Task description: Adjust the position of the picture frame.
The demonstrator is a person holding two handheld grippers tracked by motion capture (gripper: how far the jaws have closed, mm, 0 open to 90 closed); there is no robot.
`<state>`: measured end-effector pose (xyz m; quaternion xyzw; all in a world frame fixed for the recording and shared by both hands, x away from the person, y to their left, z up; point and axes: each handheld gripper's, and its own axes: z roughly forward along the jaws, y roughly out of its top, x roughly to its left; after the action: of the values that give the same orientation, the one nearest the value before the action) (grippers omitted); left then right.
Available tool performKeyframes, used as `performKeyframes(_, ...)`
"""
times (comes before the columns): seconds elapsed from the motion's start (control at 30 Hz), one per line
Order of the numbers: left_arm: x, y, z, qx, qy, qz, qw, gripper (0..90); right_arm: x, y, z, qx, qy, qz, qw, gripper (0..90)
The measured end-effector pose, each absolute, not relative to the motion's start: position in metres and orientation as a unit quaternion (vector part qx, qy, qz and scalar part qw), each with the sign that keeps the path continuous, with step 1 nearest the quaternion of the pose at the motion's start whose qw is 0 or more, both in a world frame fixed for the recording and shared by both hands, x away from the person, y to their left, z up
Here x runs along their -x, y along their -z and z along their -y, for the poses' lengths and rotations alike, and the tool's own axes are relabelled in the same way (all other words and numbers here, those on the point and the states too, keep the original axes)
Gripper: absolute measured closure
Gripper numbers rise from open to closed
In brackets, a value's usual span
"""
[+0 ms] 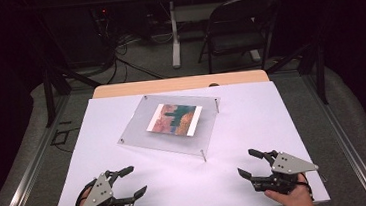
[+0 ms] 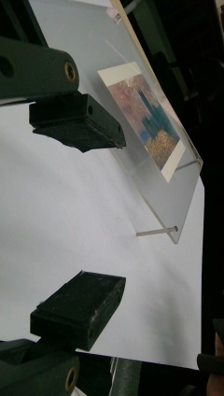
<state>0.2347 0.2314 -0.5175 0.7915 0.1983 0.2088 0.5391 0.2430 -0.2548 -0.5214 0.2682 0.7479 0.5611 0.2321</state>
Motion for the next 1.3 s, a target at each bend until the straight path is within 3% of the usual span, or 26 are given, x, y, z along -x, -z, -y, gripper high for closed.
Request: performKeyframes(1.3, -0.2346, 0.5180, -0.2274, -0.791, -0.207, -0.199, 0.540, 28.3, -0.2431, 0.5211, 0.2548, -0.272, -0.564, -0.744, 0.234, 30.4)
